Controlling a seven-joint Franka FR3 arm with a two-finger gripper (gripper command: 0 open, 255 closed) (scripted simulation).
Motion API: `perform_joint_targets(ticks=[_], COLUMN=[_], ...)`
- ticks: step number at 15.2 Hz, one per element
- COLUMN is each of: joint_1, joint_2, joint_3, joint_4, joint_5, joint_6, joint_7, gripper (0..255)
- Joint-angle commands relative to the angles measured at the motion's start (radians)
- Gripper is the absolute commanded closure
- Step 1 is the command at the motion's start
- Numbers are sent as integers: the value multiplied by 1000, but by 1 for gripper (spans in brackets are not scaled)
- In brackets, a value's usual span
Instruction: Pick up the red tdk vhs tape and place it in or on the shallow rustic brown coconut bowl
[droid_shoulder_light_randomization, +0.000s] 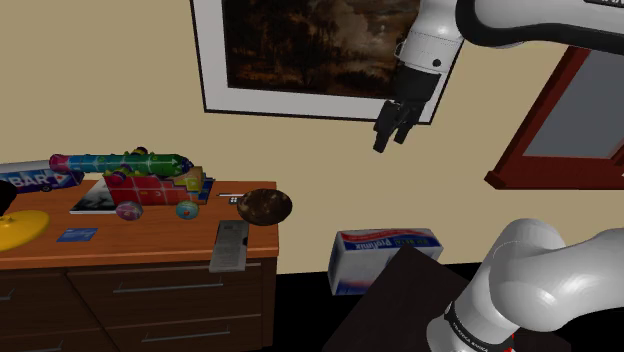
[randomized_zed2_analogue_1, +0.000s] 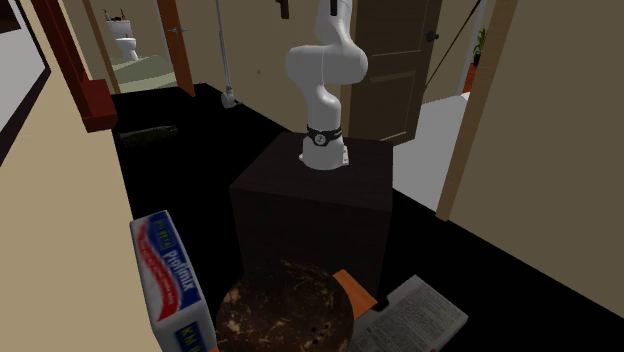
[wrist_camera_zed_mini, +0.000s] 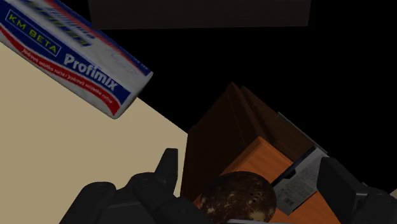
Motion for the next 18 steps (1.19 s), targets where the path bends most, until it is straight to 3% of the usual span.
perform_joint_targets(ticks=[1, 8, 12, 15, 18], joint_1=[0, 1, 27, 81, 188], joint_2=[0, -68, -50, -2, 80], joint_3=[0, -127, -200, -268, -364], joint_4=[0, -314, -462, -550, -609], joint_5=[0, 153, 268, 384, 547], joint_6=[0, 321, 522, 684, 853], joint_7=[0, -63, -133, -216, -344], gripper=[0, 0, 0, 0, 0])
